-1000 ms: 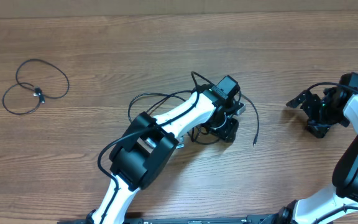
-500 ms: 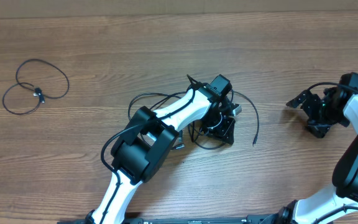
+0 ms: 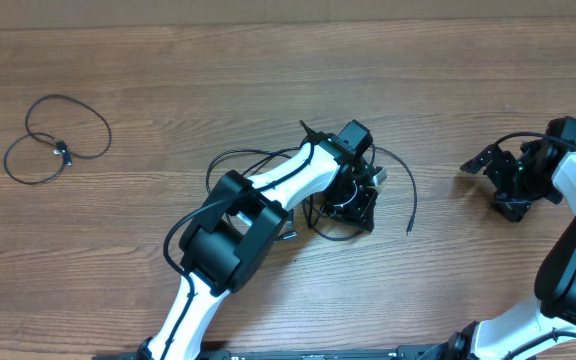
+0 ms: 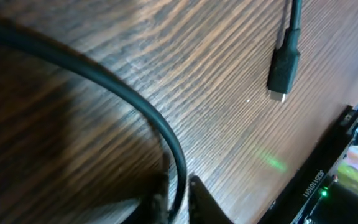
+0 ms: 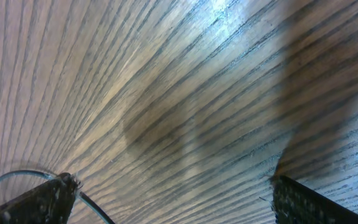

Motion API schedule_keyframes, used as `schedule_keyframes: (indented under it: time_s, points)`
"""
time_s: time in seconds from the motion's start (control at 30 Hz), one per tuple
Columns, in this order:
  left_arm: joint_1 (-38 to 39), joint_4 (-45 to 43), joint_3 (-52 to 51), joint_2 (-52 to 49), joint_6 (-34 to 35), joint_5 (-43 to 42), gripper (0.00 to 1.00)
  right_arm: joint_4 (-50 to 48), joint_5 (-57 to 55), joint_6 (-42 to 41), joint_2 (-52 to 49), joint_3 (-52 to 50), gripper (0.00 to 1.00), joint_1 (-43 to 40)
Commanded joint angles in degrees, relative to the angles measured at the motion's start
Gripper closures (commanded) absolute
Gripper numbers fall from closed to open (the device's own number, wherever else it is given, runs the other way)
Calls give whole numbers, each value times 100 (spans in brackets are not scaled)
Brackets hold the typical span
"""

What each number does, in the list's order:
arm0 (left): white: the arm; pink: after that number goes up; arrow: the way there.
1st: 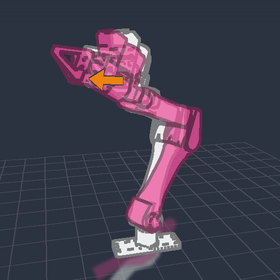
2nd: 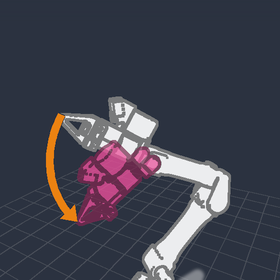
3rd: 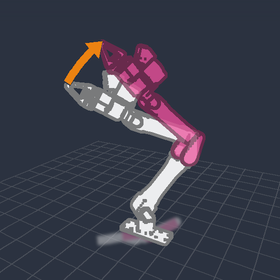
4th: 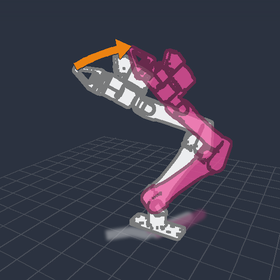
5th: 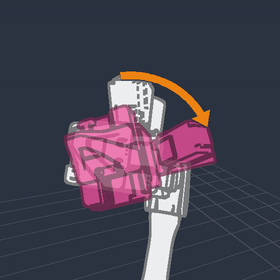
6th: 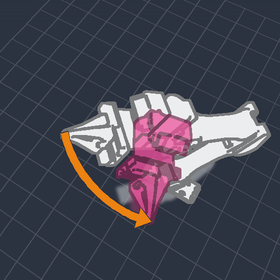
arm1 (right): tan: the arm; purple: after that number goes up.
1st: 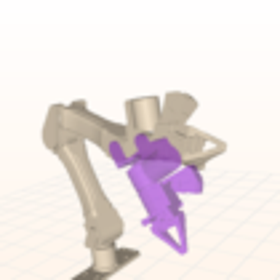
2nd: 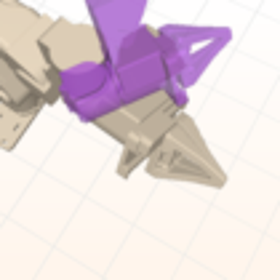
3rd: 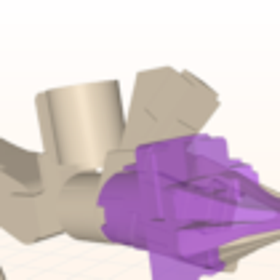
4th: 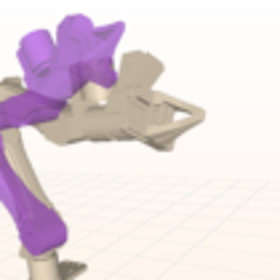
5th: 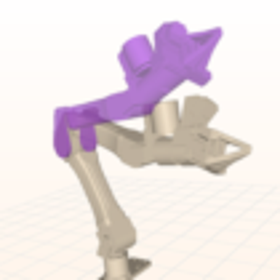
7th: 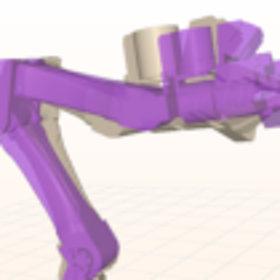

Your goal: Untangle cables

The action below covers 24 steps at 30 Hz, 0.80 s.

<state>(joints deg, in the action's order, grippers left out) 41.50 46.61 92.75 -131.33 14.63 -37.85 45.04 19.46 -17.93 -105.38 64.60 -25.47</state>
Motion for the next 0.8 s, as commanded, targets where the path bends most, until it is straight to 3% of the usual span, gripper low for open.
schedule_keyframes:
  time_s: [0.0,0.13,0.47,0.77]
  points:
    - [79,-22,-367,-704,-323,621,89,-22,-39,22,-13,138,0,-11]
    - [44,22,-332,-697,-337,498,96,-22,-39,22,-13,138,0,-11]
    - [-120,232,-188,-297,-699,326,96,-22,-39,22,-13,138,0,-11]
    - [-127,201,-188,916,-699,372,96,-22,-39,22,-13,138,0,-11]
